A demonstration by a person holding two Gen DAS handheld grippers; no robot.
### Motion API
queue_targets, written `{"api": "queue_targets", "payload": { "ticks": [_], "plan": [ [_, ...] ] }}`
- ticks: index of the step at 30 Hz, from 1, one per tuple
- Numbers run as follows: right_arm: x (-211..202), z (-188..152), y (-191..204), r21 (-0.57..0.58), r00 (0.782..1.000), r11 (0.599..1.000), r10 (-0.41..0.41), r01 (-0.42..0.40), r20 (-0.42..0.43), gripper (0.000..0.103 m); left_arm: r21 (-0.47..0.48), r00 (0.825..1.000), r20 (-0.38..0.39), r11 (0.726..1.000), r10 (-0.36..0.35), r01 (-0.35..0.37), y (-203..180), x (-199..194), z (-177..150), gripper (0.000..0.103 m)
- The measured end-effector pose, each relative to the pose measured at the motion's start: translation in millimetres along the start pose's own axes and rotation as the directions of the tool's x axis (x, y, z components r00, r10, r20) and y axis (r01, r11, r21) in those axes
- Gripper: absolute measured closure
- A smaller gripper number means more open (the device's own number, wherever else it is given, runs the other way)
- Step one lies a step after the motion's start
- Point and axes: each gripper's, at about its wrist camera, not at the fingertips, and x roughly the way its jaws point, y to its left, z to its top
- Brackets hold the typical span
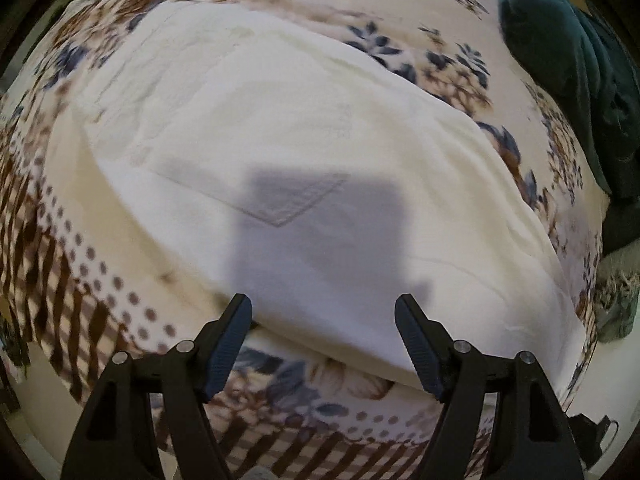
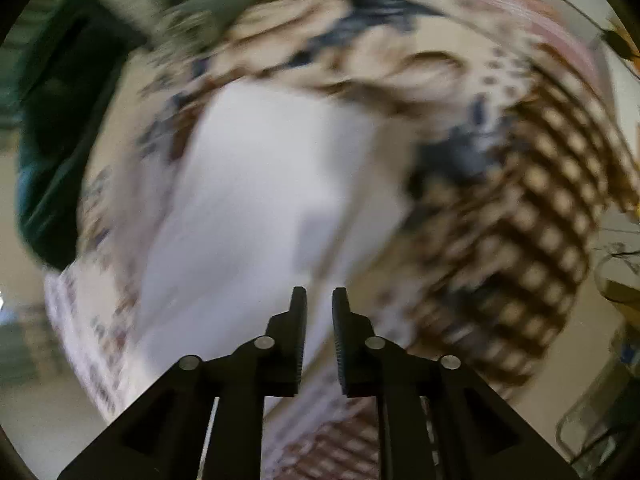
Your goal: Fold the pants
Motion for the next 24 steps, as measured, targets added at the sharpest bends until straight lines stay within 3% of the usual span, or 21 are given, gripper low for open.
{"api": "queue_targets", "payload": {
  "ticks": [4,12,14,16,17,20,22,23,24],
  "plan": [
    [25,-22,25,-0.026,0.995,0.997,0.064,-0.066,-0.079,0.083,-0.031,1.0,-0.001,0.999,0.018,-0.018,17,4,3,0.031],
    [91,-24,24,0.108,0.985,0.991,-0.057,0.076,-0.163,0.083,-0.192,0.997,-0.044,0.98,-0.058,0.049,55,32,16,0.035],
    [91,-25,22,0.151,0.985,0.986,-0.04,0.065,-0.166,0.068,-0.221,0.996,-0.067,0.974,-0.065,0.049,62,38,15,0.042],
    [85,-26,28,0.131,0.989,0.991,-0.02,0.039,-0.144,0.043,-0.252,0.991,-0.088,0.965,-0.101,0.076,69,39,14,0.042],
    [81,-27,30,0.117,0.992,0.992,-0.02,0.035,-0.127,0.04,-0.259,0.989,-0.097,0.963,-0.11,0.082,72,36,12,0.042],
    [79,-33,35,0.078,0.991,0.993,-0.075,0.084,-0.114,0.04,-0.241,0.988,-0.105,0.967,-0.116,0.088,75,31,7,0.041],
    [84,-35,35,0.095,0.99,0.992,-0.069,0.081,-0.125,0.041,-0.241,0.987,-0.11,0.967,-0.116,0.087,79,35,4,0.04],
    [87,-35,36,0.103,0.991,0.992,-0.065,0.077,-0.121,0.045,-0.249,0.986,-0.122,0.965,-0.112,0.079,80,39,4,0.04],
    [87,-35,37,0.107,0.993,0.992,-0.05,0.061,-0.103,0.067,-0.265,0.984,-0.131,0.961,-0.119,0.081,82,45,4,0.04]
  ]
}}
